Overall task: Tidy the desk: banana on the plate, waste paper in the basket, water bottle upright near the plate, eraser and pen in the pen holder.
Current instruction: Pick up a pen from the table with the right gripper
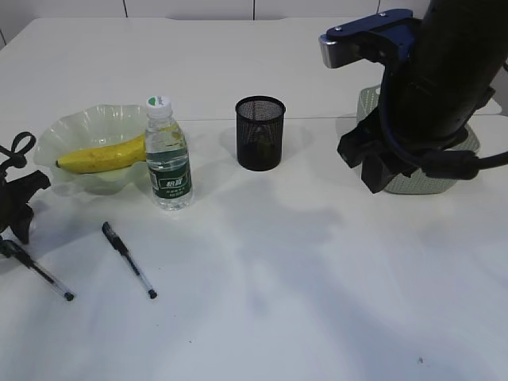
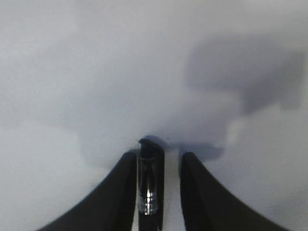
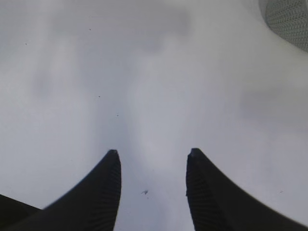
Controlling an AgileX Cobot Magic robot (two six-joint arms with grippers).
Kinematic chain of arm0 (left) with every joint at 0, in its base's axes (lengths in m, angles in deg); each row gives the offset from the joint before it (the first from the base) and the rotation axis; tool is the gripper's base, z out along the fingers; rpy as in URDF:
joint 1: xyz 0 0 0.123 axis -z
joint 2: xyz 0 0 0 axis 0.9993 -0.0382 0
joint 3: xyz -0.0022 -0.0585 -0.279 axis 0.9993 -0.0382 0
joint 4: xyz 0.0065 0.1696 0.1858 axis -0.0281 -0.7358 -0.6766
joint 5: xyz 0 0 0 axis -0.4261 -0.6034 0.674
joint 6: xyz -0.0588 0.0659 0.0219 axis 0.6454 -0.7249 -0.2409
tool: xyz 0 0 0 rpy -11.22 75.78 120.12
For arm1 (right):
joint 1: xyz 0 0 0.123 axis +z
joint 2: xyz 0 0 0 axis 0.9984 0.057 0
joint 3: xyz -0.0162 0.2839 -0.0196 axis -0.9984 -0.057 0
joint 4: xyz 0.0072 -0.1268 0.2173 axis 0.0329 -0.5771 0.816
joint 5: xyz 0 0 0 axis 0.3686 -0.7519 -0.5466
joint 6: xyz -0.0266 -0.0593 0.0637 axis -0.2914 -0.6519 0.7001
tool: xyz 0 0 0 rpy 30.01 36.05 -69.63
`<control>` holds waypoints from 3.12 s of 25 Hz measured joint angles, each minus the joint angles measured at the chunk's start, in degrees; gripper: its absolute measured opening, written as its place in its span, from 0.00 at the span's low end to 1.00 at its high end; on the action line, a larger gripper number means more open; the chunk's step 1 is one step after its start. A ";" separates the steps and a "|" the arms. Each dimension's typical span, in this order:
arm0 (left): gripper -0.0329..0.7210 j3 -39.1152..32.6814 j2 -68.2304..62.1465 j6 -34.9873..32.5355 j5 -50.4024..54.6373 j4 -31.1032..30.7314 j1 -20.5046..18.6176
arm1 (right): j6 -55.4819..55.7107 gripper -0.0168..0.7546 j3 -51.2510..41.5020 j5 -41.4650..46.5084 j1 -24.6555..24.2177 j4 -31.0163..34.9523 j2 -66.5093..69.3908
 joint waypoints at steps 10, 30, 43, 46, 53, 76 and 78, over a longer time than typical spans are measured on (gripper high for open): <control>0.13 0.00 -0.13 0.00 0.00 0.13 0.00 | -0.04 0.46 0.00 0.00 0.00 0.00 0.00; 0.07 0.10 5.02 -2.56 1.70 0.13 0.00 | -0.24 0.46 0.00 0.00 0.00 -0.06 0.00; 0.07 0.10 13.26 -6.44 4.94 1.91 0.19 | -0.24 0.46 0.00 0.00 0.00 -0.06 0.00; 0.07 0.10 16.07 -6.63 4.81 2.03 1.21 | -0.24 0.46 0.00 0.00 0.00 -0.06 0.00; 0.07 0.10 21.90 -7.22 2.73 0.40 4.65 | -0.24 0.46 0.00 0.54 0.00 -0.06 0.00; 0.05 0.10 24.99 -10.91 -10.25 -9.30 21.76 | -1.59 0.46 -14.27 1.49 0.00 -0.06 -12.34; 0.03 0.10 24.99 -10.91 -12.05 -10.74 22.64 | -0.82 0.46 -14.79 1.49 0.00 -0.06 -14.95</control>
